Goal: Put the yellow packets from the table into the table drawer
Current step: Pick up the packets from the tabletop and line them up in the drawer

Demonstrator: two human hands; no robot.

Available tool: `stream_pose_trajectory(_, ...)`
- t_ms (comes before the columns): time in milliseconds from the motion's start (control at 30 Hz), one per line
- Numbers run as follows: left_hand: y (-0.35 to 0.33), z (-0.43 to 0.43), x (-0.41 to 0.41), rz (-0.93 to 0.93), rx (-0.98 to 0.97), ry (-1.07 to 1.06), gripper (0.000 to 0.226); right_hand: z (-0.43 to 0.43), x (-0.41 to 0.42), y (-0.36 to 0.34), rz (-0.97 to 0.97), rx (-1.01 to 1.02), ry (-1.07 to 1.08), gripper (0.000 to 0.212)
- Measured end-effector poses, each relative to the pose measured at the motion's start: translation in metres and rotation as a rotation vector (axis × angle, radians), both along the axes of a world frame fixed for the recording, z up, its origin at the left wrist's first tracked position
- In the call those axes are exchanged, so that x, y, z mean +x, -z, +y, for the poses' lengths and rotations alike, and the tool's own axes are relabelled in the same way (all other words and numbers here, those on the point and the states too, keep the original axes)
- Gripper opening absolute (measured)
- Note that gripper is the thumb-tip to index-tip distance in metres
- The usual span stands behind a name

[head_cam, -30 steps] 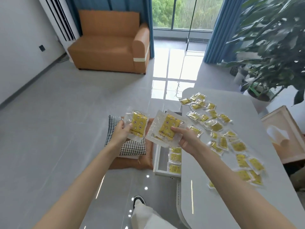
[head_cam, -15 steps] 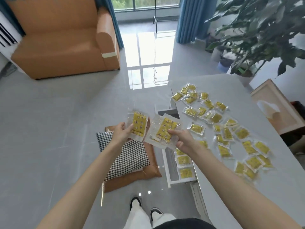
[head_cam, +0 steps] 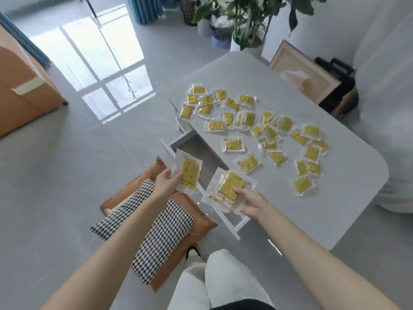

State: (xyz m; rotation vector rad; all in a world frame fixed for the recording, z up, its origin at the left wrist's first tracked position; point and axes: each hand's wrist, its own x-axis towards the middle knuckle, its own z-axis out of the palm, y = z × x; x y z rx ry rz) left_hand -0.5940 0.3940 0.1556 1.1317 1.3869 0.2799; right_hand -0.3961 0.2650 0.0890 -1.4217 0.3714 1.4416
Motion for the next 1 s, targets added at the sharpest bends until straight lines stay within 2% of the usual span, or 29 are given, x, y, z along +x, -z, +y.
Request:
stream_pose_trajectory(67,0.017,0.011,0.01,0.03,-0.028,0.051,0.023,-0.01,0.0,0.022,0.029,-0.081,0.06,0.016)
stream_pose_trajectory(167,0.046,0.023,0.022,0.075,-0.059,0.097,0.015,-0.018,-0.004,0.051,0.031,-0.147,0.142,0.015)
stream_pose_trajectory(300,0.107,0.039,0.043,0.144,-0.06,0.144,0.015,-0.017,0.005,0.11,0.002,-0.262,0.269,0.045)
stream_pose_trajectory(467,0.194,0.052,0.068,0.205,-0.073,0.206,0.025,-0.009,0.015,0.19,0.037,-0.344,0.439,0.053)
stream_pose_trajectory(667,0.315,0.074,0.116,0.238,-0.037,0.271,0.041,0.017,0.03,0.297,0.032,-0.396,0.502,0.06)
stream_pose_trajectory(833,0.396,0.091,0.147,0.264,-0.066,0.315,0.045,0.042,0.043,0.362,0.058,-0.368,0.504,0.04)
stream_pose_trajectory(1000,0.451,0.105,0.169,0.275,-0.056,0.313,0.045,0.064,0.054,0.398,0.023,-0.346,0.506,0.043)
